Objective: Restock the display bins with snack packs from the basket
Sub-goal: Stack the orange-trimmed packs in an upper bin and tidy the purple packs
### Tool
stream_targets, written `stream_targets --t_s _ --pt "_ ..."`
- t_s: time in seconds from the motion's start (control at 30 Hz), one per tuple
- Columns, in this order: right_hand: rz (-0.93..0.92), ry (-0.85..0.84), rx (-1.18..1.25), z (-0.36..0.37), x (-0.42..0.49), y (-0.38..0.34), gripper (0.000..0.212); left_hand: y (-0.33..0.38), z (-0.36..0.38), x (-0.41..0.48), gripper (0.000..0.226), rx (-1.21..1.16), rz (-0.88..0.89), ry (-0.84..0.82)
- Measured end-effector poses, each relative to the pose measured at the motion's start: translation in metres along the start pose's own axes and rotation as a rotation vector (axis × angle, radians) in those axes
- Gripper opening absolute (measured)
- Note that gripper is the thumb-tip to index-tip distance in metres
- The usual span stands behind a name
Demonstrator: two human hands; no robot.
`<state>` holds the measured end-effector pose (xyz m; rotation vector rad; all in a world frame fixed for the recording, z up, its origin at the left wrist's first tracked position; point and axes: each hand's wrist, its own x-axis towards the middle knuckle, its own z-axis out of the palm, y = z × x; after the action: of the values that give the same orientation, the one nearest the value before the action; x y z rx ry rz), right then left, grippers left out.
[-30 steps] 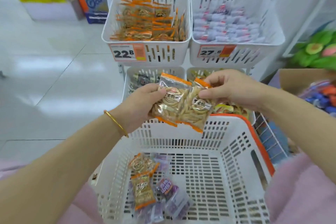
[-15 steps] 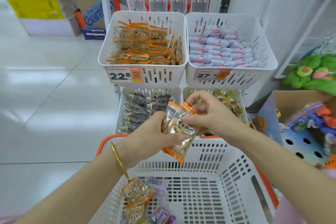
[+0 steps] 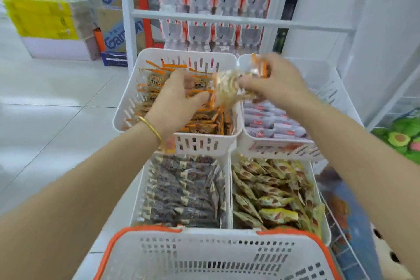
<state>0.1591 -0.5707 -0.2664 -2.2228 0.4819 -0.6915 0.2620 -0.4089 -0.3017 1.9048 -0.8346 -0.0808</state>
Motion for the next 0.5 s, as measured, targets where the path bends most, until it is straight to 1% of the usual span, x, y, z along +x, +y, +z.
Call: stream_targets --t_s 0.07,0.13,0.23,0.3,0.4,0.5 --pt "-0.035 0.172 -0.102 0.010 0.040 0.003 0.037 -0.011 0.002 0.027 0.042 0.196 0.034 -0.016" --pt "-0.071 0.251 -0.246 0.023 0.073 0.008 0.035 -0.022 0.006 0.048 0.039 0.355 0.077 -0.072" --pt "-0.091 0.237 -0.460 0.043 0.102 0.016 0.021 -0.033 0.017 0.074 0.039 0.548 0.171 -0.138" --pt "-0.124 0.239 -0.597 0.055 0.111 0.023 0.015 -0.039 0.026 0.087 0.041 0.624 0.191 -0.175" --pt "-0.167 0.266 -0.764 0.070 0.118 0.030 0.024 -0.049 0.039 0.097 0.044 0.700 0.169 -0.231" --pt "-0.148 0.240 -0.918 0.080 0.124 0.035 0.025 -0.057 0.044 0.097 0.047 0.733 0.123 -0.264"
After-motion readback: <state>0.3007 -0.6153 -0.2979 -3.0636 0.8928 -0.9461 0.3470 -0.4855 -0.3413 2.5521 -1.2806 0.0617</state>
